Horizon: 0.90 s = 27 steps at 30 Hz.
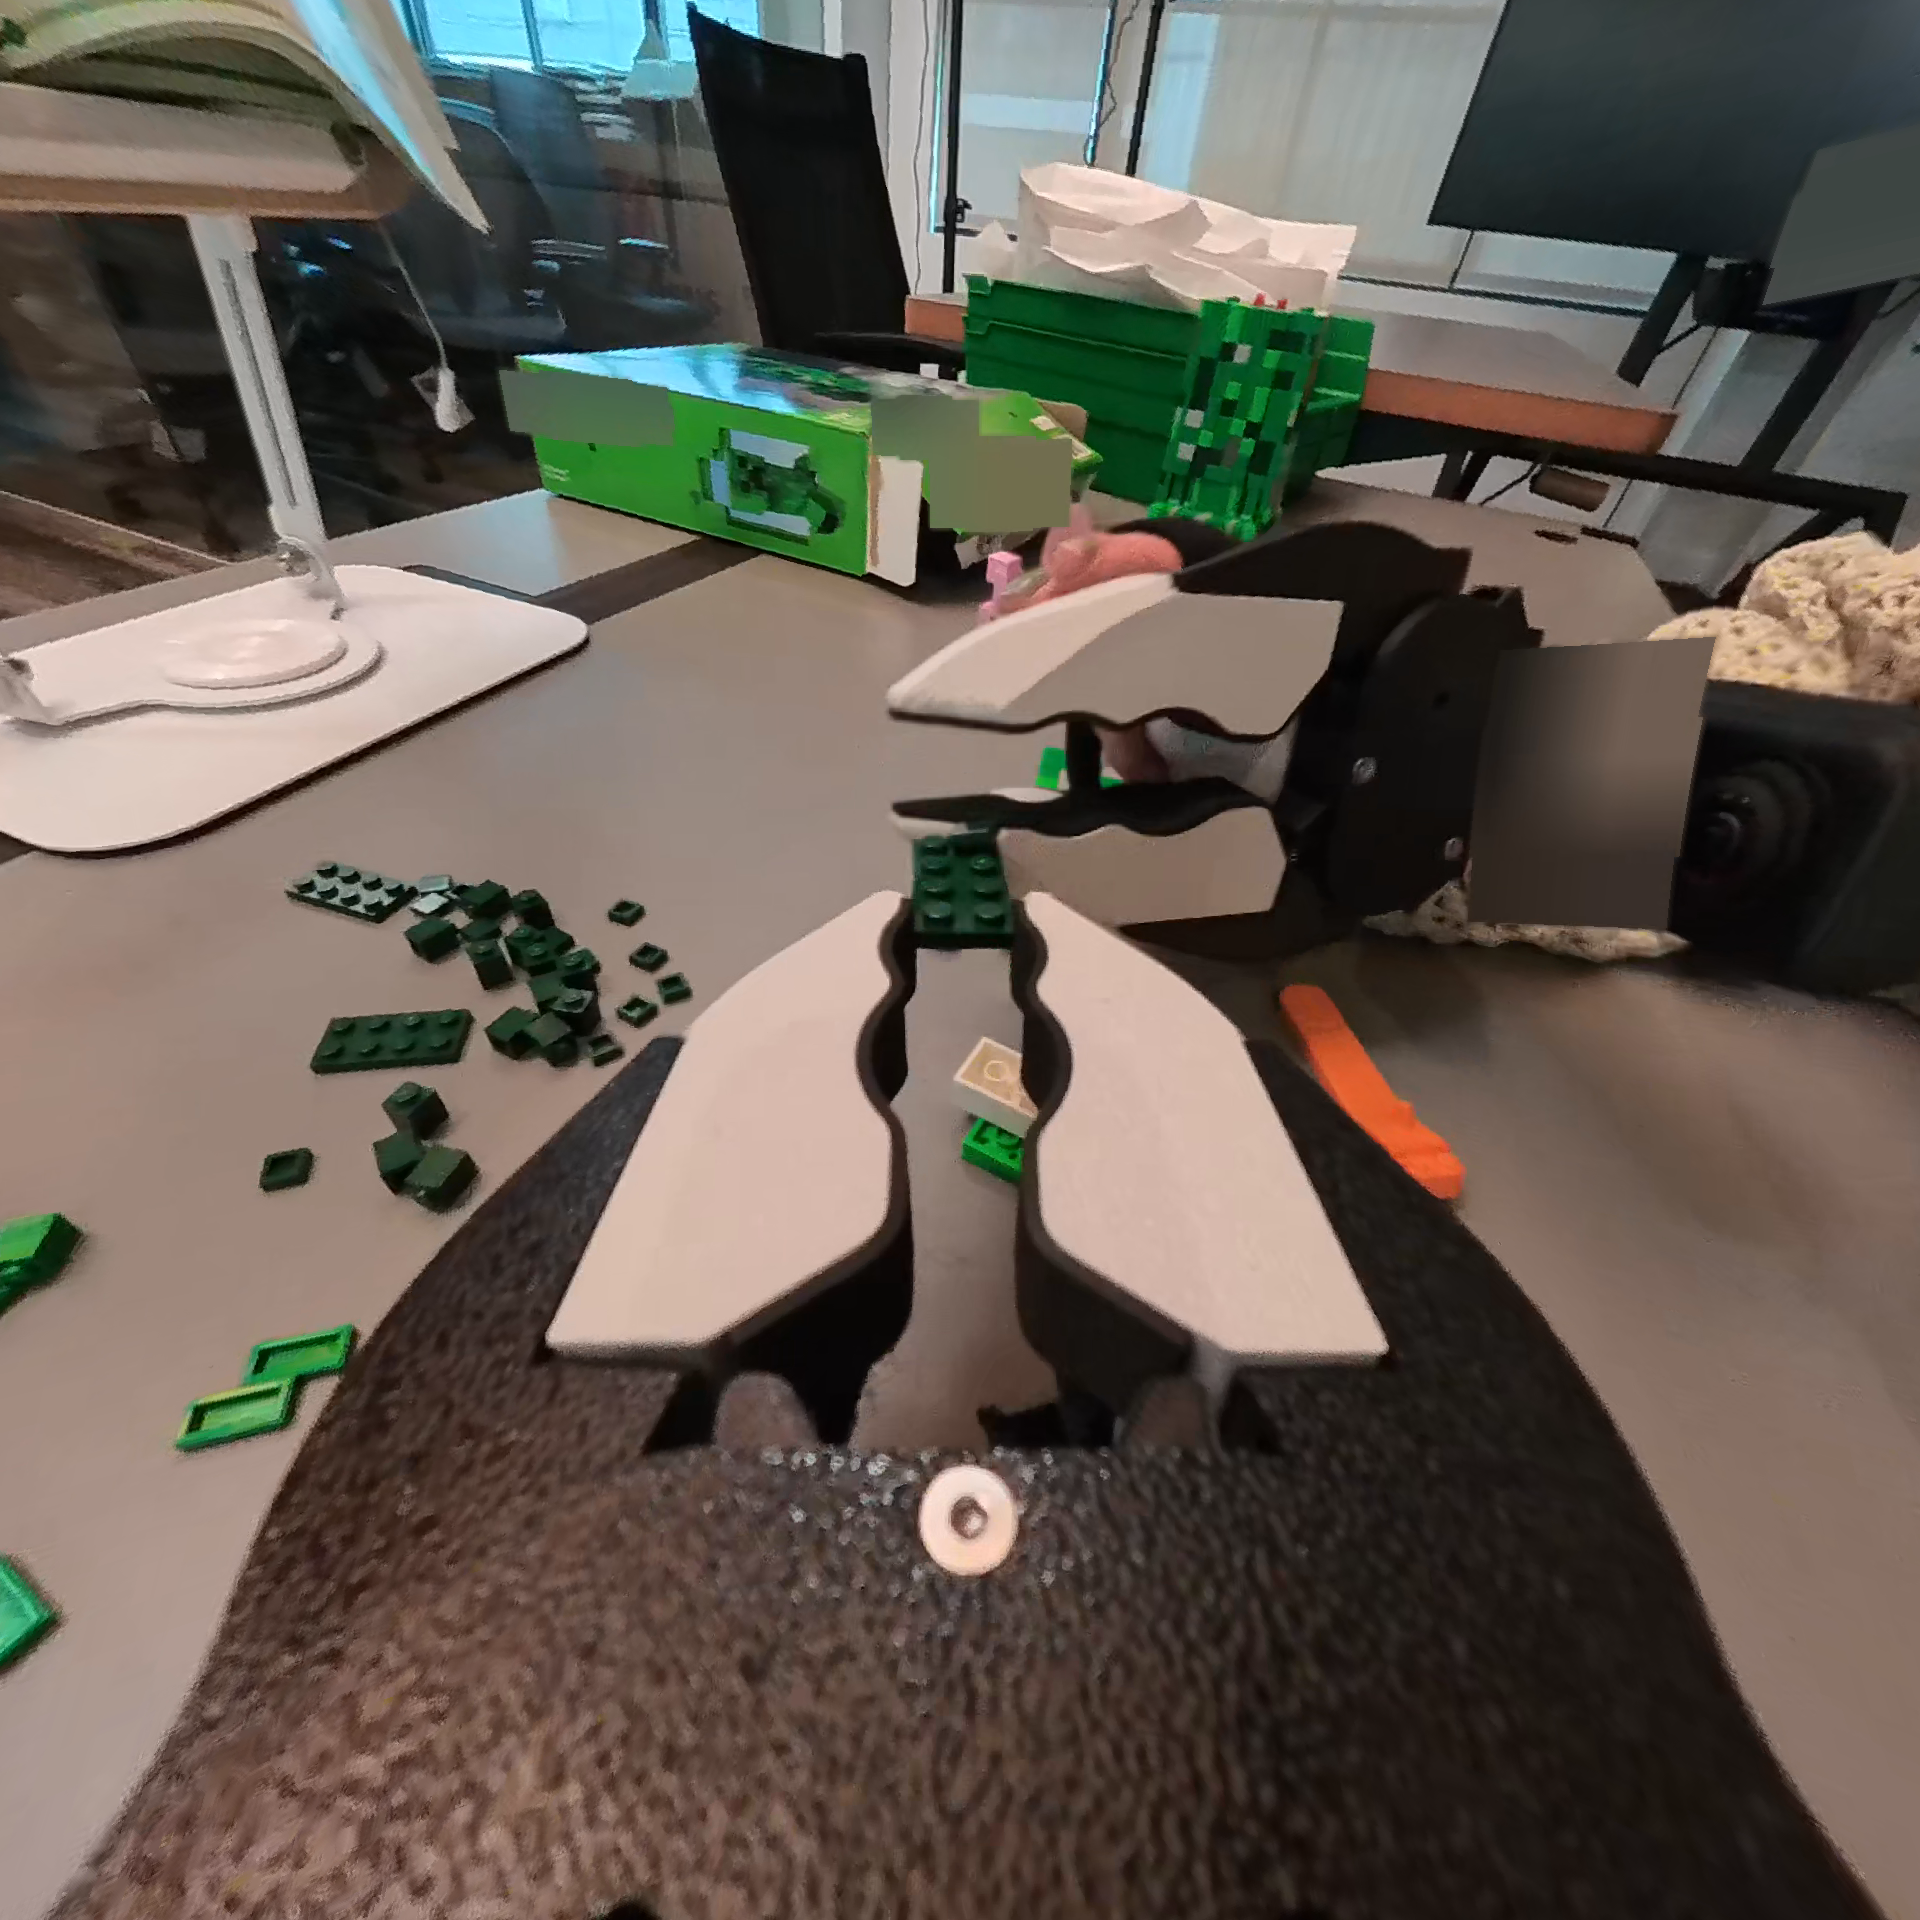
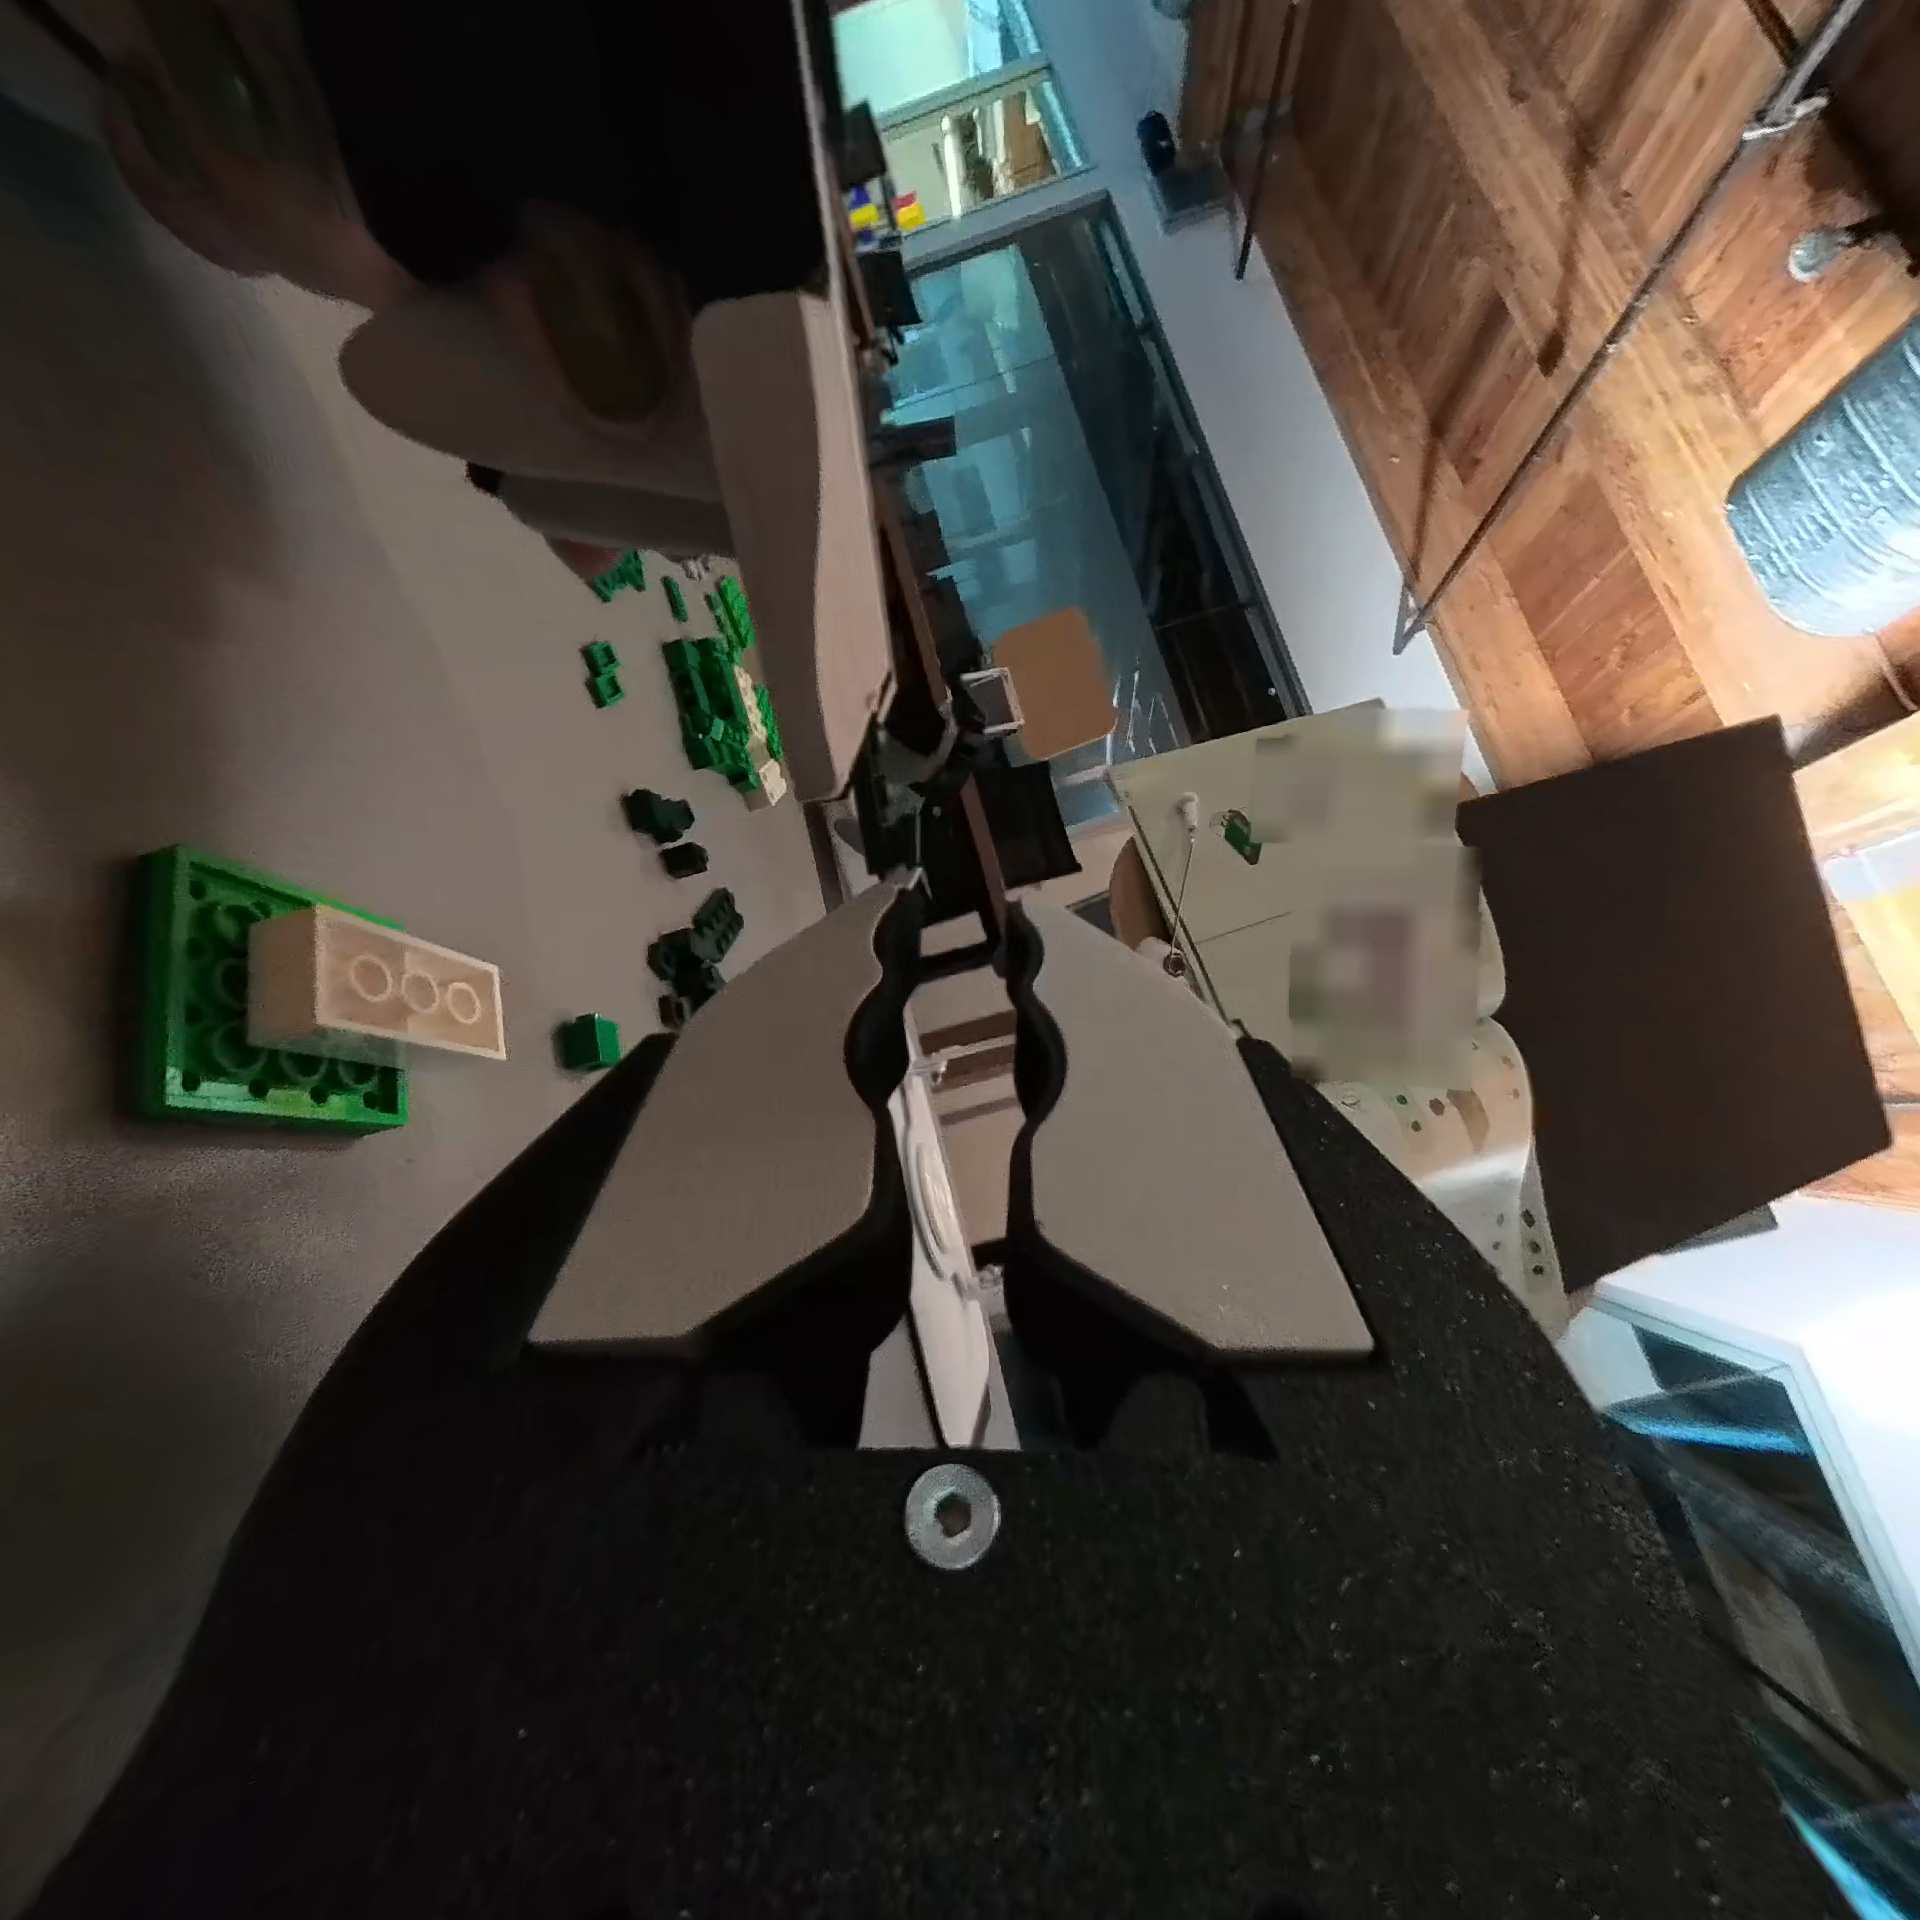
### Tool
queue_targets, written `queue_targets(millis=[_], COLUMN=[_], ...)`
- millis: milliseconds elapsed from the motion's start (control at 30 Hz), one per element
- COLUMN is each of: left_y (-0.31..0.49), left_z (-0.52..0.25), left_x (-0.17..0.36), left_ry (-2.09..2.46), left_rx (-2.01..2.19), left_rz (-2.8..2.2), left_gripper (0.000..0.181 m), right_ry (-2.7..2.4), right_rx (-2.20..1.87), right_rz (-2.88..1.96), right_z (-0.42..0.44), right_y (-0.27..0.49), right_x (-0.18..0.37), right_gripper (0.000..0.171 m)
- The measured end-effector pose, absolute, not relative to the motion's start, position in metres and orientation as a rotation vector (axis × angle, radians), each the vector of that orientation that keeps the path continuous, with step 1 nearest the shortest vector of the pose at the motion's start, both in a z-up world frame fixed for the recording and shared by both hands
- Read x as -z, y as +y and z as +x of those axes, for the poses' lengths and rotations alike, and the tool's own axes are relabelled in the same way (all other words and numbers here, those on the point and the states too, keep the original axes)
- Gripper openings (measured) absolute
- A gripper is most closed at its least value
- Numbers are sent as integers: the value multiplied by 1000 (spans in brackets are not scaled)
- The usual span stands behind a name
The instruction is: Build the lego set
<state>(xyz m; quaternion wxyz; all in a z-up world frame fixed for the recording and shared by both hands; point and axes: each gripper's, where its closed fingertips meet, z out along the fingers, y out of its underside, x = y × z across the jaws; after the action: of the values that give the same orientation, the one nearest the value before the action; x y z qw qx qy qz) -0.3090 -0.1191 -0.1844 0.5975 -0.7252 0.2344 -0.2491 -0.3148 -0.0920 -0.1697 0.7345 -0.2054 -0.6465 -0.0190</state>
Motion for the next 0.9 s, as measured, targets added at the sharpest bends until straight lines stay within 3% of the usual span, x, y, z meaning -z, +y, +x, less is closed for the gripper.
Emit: queue_targets(millis=[400,567,900], left_y=[-118,-119,-127], left_z=[-313,-312,-306], left_x=[182,183,182], left_ry=[506,518,573], left_rx=[588,585,705], left_rz=[-1682,-1682,-1677], left_gripper=[17,17,16], right_ry=[-1474,-1473,-1532], right_rx=[-7,29,24], right_rz=[-360,-318,-224], right_z=[-316,-317,-310], right_y=[-111,-115,-125], right_x=[174,175,177], right_gripper=[19,8,7])
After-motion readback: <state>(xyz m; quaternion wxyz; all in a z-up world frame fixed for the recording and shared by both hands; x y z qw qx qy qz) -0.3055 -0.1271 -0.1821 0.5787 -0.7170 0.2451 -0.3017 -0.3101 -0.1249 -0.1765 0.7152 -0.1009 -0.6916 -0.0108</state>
